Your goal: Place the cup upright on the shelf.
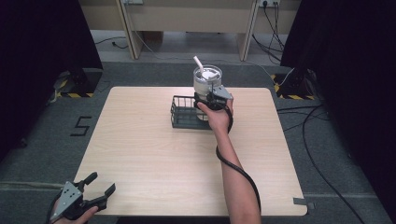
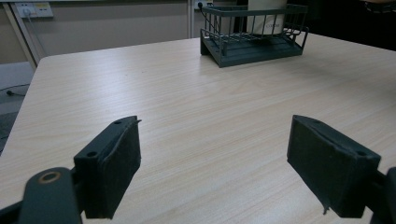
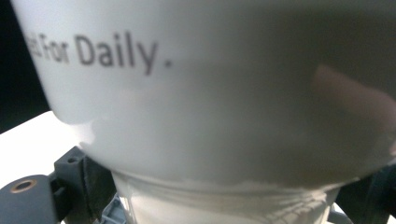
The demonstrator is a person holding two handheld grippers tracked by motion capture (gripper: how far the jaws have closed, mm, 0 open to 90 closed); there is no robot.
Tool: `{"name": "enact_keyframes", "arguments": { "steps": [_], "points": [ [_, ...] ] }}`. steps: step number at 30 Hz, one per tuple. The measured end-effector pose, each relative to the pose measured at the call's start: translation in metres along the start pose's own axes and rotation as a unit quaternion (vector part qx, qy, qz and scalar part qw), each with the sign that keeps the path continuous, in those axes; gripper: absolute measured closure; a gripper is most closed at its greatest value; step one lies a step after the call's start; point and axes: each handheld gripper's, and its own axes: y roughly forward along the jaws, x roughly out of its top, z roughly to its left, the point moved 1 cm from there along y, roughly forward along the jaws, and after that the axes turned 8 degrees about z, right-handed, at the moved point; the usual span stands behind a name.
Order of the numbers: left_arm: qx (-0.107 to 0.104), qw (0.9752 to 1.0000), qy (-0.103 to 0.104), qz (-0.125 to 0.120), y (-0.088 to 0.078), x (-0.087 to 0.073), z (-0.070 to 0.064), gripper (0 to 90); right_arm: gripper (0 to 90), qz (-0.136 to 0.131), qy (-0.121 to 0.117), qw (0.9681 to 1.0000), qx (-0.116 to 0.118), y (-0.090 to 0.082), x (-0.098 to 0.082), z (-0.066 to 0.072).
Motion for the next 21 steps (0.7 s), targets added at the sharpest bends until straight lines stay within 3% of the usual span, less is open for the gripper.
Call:
{"name": "enact_keyframes", "arguments": {
  "steps": [15, 21],
  "points": [
    [-0.004, 1.0000, 0.006, 0.001, 0.0004, 0.0002, -0.0018, 16.7, 8.0, -0.013, -0.008, 0.9999, 0.000, -0.0035, -0.0068, 0.0036],
    [-0.003, 1.0000, 0.007, 0.001, 0.0002, 0.0002, -0.0018, 16.6, 3.1, -0.028, -0.001, 0.9996, -0.007, -0.0032, -0.0057, 0.0060]
  ]
}}
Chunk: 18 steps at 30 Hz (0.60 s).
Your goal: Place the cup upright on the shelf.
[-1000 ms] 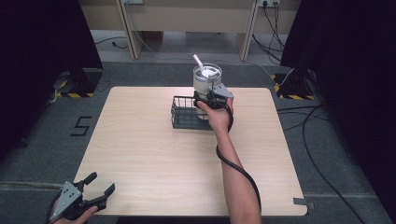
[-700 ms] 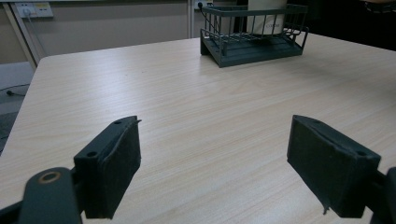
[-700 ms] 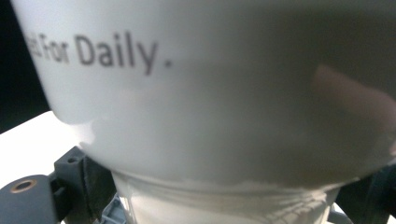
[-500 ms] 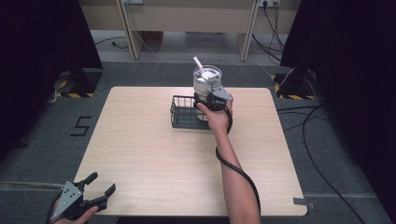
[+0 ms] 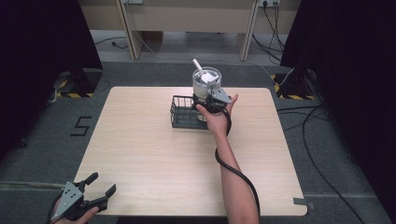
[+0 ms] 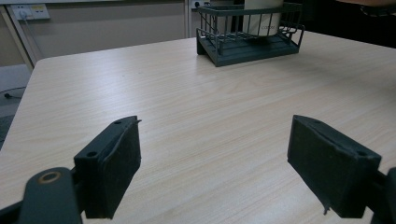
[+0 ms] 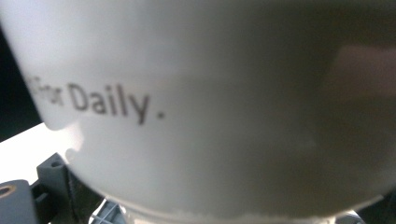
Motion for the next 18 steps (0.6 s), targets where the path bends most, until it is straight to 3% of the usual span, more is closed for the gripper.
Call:
{"name": "enact_keyframes", "arguments": {
  "steps": [18],
  "points": [
    [0.001, 1.0000, 0.003, 0.000, 0.000, 0.000, 0.000, 16.5, 0.2, -0.004, -0.003, 0.9999, -0.012, -0.014, -0.009, -0.001]
  ]
}}
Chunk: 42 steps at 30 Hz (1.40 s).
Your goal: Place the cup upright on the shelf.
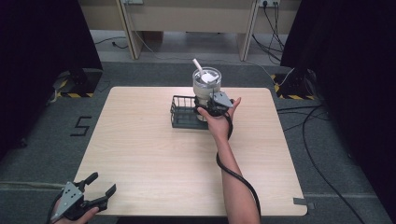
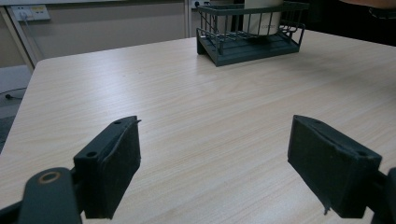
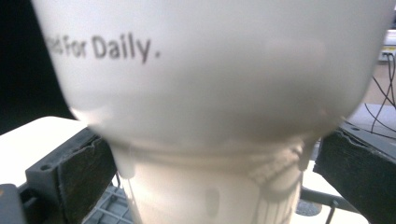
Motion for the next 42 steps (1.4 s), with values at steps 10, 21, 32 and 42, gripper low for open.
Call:
{"name": "enact_keyframes", "arguments": {
  "steps": [10, 21, 32, 42],
  "points": [
    [0.001, 1.0000, 0.003, -0.002, -0.001, 0.001, 0.000, 16.5, 0.2, -0.003, -0.001, 1.0000, 0.000, -0.012, -0.003, -0.002],
    [0.002, 1.0000, 0.007, -0.004, -0.001, 0.002, -0.002, 16.5, 0.2, -0.001, -0.005, 1.0000, -0.003, -0.032, -0.007, -0.007],
    [0.002, 0.9999, 0.010, -0.004, -0.001, 0.002, -0.003, 16.5, 0.2, 0.001, -0.006, 1.0000, -0.005, -0.048, -0.012, -0.014],
    [0.000, 0.9999, 0.011, -0.006, -0.001, 0.003, -0.005, 16.5, 1.1, 0.001, -0.002, 1.0000, -0.008, -0.065, -0.016, -0.024]
  ]
}}
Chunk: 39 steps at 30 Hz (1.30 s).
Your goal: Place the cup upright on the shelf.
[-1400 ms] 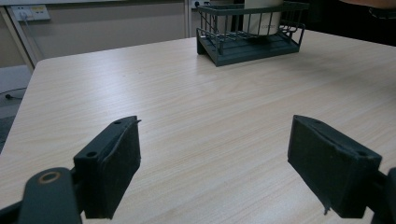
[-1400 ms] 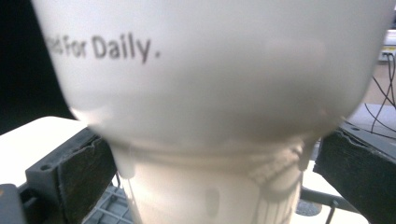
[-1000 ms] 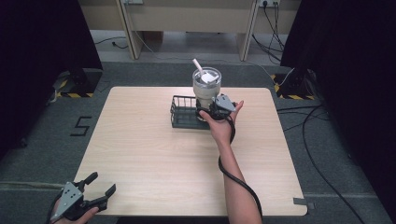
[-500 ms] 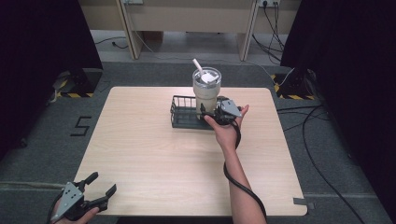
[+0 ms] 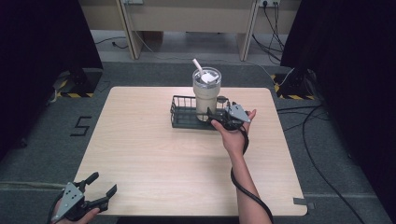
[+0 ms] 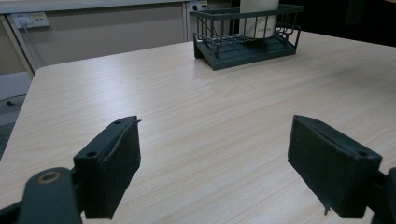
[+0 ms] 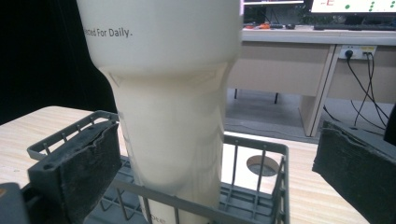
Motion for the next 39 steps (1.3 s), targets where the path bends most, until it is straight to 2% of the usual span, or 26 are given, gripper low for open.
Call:
{"name": "enact_keyframes", "arguments": {
  "steps": [22, 28, 34, 39],
  "points": [
    [0.002, 1.0000, -0.001, -0.001, -0.001, 0.000, 0.000, 16.5, 9.5, 0.010, -0.013, 0.9998, 0.011, -0.034, -0.014, -0.012],
    [0.003, 1.0000, -0.001, -0.001, -0.001, 0.000, 0.000, 16.5, 10.4, 0.013, -0.016, 0.9997, 0.010, -0.045, -0.024, -0.017],
    [0.002, 1.0000, -0.001, -0.001, 0.000, 0.000, -0.001, 16.5, 10.5, 0.020, -0.003, 0.9997, 0.011, -0.058, -0.036, -0.025],
    [0.002, 1.0000, -0.001, -0.001, 0.000, 0.000, -0.001, 16.6, 11.2, 0.018, -0.004, 0.9998, 0.001, -0.071, -0.046, -0.030]
  ]
}}
